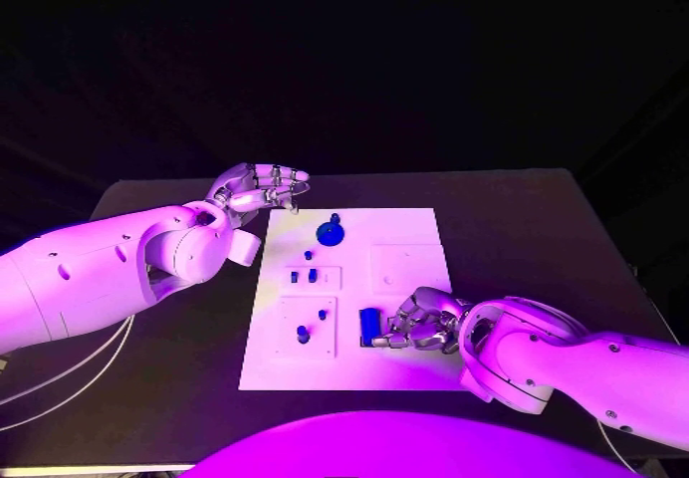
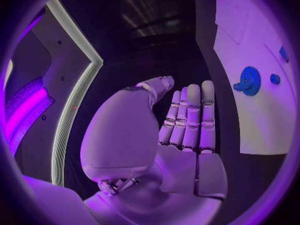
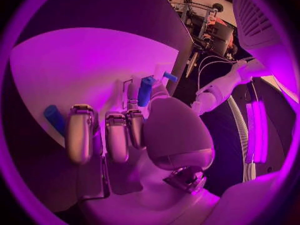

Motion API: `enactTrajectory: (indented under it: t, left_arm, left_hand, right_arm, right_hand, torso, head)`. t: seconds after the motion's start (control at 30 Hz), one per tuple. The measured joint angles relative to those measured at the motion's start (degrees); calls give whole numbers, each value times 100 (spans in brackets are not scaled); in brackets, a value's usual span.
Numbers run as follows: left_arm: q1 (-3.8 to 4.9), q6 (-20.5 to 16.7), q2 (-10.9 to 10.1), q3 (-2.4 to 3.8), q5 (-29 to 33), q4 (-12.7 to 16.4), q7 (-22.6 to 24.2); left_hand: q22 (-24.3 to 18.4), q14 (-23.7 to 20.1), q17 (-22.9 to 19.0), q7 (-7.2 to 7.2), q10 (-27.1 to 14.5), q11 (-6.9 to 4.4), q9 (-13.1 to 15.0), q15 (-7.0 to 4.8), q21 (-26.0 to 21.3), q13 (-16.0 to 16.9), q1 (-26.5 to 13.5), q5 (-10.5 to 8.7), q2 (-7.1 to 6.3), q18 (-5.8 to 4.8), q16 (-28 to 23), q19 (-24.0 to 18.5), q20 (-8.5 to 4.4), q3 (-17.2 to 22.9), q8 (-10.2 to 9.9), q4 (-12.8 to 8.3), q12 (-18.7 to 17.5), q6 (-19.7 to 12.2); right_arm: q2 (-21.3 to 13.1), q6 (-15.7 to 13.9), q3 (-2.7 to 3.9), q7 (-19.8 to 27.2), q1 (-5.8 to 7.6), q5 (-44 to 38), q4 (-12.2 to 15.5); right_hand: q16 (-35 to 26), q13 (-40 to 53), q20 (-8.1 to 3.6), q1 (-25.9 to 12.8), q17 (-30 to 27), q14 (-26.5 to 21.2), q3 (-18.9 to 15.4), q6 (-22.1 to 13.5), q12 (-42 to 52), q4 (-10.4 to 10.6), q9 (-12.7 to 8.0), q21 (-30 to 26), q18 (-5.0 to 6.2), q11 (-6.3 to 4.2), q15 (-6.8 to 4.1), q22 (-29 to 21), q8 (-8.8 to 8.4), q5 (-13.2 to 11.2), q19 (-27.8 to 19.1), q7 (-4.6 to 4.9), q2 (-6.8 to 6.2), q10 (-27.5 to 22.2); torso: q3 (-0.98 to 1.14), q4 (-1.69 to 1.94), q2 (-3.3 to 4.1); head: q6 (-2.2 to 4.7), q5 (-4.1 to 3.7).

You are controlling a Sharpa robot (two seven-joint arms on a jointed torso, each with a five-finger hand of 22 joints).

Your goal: Assemble the parts on the task board

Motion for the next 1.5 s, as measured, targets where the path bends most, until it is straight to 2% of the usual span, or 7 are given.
enactTrajectory:
  t: [0.1, 0.2, 0.43, 0.63, 0.87, 1.13, 1.5]
  left_arm:
    - [0, 2, -1, 0, 0, 0, -5]
    - [0, 4, -4, 0, 0, 0, -8]
    - [0, 7, -16, -1, 0, 1, -13]
    - [0, 8, -27, -2, 0, 3, -15]
    - [0, 10, -29, -3, 0, 11, -16]
    - [0, 13, -24, -4, 0, 15, -16]
    - [0, 16, -24, -6, 0, 18, -16]
  left_hand:
    - [0, 0, 0, 0, 0, 0, 0, 0, 0, 0, 0, 0, 0, 0, 0, 0, 0, 0, 0, 0, 0, 0]
    - [-5, 0, 0, 0, 0, 0, 0, 0, 0, 0, 0, 0, 0, 0, 0, 22, 22, 0, 22, 0, 0, 0]
    - [-5, 0, 0, 0, 0, 0, -1, 0, 0, 0, 0, 0, 0, 0, 0, 22, 22, 0, 22, 0, -4, 0]
    - [-5, 0, 1, 0, 0, 0, -1, 0, 0, 0, 0, 0, 0, 0, 0, 22, 21, 0, 22, 0, -4, 0]
    - [-5, 0, 1, 0, 1, -1, -1, 0, 0, 0, 0, 0, 0, 0, 0, 21, 21, 0, 22, 0, -4, 0]
    - [-5, 0, 1, 0, 1, -1, -2, 0, 1, 0, 0, 0, 0, 0, 0, 21, 21, 0, 22, 0, -4, 0]
    - [-4, 0, 1, 0, 1, -1, 1, 0, 1, 0, 0, 0, 0, 0, 0, 21, 21, 0, 22, 0, -5, 0]
  right_arm:
    - [-25, 29, 0, 7, 0, -1, 7]
    - [-46, 51, 0, 20, 0, -11, 24]
    - [-138, 60, -1, 80, 0, -37, 120]
    - [-285, 39, -1, 116, -1, -99, 180]
    - [-346, -55, 0, 146, -1, -167, 211]
    - [-170, -165, 1, 159, 0, -211, 137]
    - [45, -145, 0, 127, -7, -260, -38]
  right_hand:
    - [0, 0, 0, 261, 1, 0, 126, 0, 0, 25, -23, 0, 0, 0, 0, 0, 0, 0, 0, 0, -237, 0]
    - [0, -1, 0, 411, 4, 0, 233, 2, 0, 40, -47, 0, 0, 0, 0, 0, -15, 0, 0, 2, -387, 0]
    - [0, -2, 0, 343, 4, 0, 328, 21, 0, 51, -62, 0, 0, 0, 0, -1, -25, 0, 0, 22, -531, 0]
    - [0, -2, 0, 296, 4, 0, 368, 59, 0, 49, -68, 23, 0, 0, 0, -1, -25, 0, 0, 25, -565, 0]
    - [23, -2, 0, -85, 3, 0, 484, 78, -1, 54, -82, 23, 0, 0, 0, -1, -25, 0, 0, 6, -424, 0]
    - [23, -2, 1, -232, 3, 0, 484, 78, -1, 55, -82, 23, 0, 1, 0, 3, -24, 0, 0, 6, -303, 0]
    - [22, -2, 1, -201, 2, -5, 548, 95, -1, 23, -82, 22, 0, -20, -3, 3, -24, 0, 0, -11, -273, -21]
  torso:
    - [-1, 0, 1]
    - [0, -1, 1]
    - [1, -3, 1]
    - [1, -4, -1]
    - [0, -8, -3]
    - [-1, -4, -4]
    - [-7, -2, -1]
  head:
    - [-8, 2]
    - [-16, 7]
    - [-18, 12]
    - [-18, 12]
    - [-19, 8]
    - [-19, -2]
    - [-19, 4]
